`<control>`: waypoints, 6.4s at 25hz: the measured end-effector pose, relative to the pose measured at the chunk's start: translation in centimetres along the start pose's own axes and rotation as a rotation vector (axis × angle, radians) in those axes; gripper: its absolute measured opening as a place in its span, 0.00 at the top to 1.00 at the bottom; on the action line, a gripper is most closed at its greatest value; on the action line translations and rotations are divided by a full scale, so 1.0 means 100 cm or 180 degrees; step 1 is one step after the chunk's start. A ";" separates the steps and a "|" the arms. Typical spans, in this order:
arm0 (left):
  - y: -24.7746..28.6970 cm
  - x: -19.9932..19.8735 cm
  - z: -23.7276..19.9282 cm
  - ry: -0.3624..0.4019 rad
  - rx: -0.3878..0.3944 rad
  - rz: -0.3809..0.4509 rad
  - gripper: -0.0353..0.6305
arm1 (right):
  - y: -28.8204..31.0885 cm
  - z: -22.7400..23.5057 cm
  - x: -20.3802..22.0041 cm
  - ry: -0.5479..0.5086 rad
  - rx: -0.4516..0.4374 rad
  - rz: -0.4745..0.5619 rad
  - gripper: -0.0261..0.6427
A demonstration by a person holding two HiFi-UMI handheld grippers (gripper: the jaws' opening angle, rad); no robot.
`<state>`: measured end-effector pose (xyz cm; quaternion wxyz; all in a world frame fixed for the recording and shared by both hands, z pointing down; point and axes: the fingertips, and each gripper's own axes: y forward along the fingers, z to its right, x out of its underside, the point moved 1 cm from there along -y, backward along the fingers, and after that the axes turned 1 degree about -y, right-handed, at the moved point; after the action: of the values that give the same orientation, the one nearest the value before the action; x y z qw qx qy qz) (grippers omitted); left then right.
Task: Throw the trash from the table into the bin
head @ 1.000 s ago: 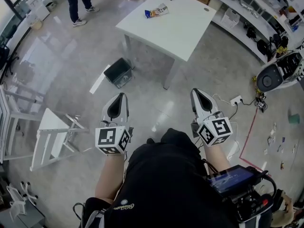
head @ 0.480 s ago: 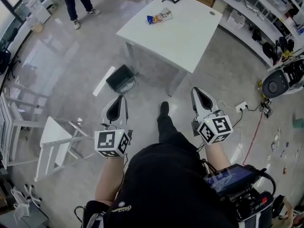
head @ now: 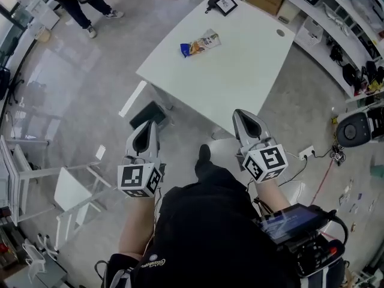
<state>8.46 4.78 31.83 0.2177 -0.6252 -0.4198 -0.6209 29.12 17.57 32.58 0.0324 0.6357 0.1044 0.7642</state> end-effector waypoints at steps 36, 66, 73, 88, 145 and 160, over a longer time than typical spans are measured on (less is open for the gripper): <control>0.221 0.046 -0.079 -0.0541 0.0117 -0.0661 0.93 | 0.377 0.120 0.117 -0.3172 -0.1079 -0.1961 0.44; 0.216 0.058 -0.075 -0.0509 0.0164 -0.0716 0.93 | 0.411 0.145 0.147 -0.3713 -0.1456 -0.2688 0.89; 0.204 0.040 -0.068 -0.0444 0.0196 -0.0607 0.94 | 0.382 0.127 0.089 -0.2648 -0.0937 -0.1830 0.90; 0.195 -0.012 -0.040 -0.0184 0.0294 -0.0267 0.93 | 0.257 0.099 -0.016 -0.0713 -0.0213 -0.0297 0.90; -0.010 0.278 -0.328 -0.1630 -0.1871 -0.0871 0.94 | 0.430 -0.285 0.355 -0.0815 -0.2205 -0.1747 0.90; -0.002 0.326 -0.339 -0.1907 -0.1867 -0.1001 0.94 | 0.480 -0.282 0.523 -0.2348 -0.2430 -0.2581 0.90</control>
<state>-15.87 -13.72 67.55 -0.1971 -0.7414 -0.3605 -0.5307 -4.43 -23.13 87.91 0.5734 0.7098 0.0394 0.4073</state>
